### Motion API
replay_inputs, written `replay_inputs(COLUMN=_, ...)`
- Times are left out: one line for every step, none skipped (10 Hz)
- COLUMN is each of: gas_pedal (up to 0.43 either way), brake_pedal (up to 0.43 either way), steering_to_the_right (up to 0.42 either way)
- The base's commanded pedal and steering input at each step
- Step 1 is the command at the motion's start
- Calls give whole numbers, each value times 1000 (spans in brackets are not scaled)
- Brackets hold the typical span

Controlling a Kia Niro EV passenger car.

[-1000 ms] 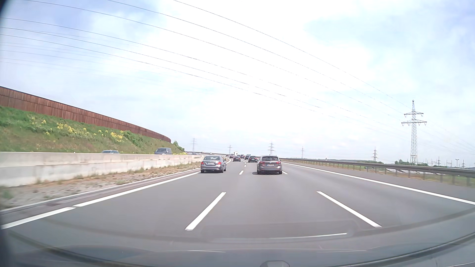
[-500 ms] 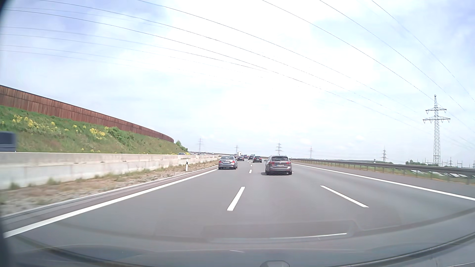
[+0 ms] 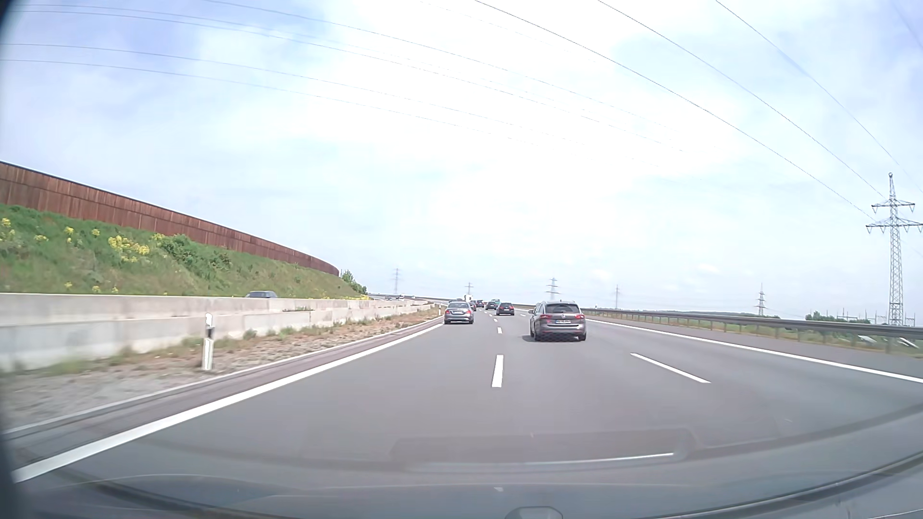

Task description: Follow the waypoints while adhering to traffic rules and regulations

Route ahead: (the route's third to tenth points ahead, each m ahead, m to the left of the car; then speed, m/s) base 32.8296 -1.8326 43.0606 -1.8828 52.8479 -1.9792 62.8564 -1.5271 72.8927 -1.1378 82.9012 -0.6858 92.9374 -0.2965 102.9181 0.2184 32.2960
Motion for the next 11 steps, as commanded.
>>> replay_inputs(gas_pedal=591, brake_pedal=0, steering_to_the_right=-5)
replay_inputs(gas_pedal=559, brake_pedal=0, steering_to_the_right=-5)
replay_inputs(gas_pedal=539, brake_pedal=0, steering_to_the_right=-4)
replay_inputs(gas_pedal=488, brake_pedal=0, steering_to_the_right=-4)
replay_inputs(gas_pedal=469, brake_pedal=0, steering_to_the_right=-4)
replay_inputs(gas_pedal=449, brake_pedal=0, steering_to_the_right=-4)
replay_inputs(gas_pedal=441, brake_pedal=0, steering_to_the_right=-4)
replay_inputs(gas_pedal=441, brake_pedal=0, steering_to_the_right=-4)
replay_inputs(gas_pedal=469, brake_pedal=0, steering_to_the_right=-4)
replay_inputs(gas_pedal=512, brake_pedal=0, steering_to_the_right=-4)
replay_inputs(gas_pedal=531, brake_pedal=0, steering_to_the_right=-4)
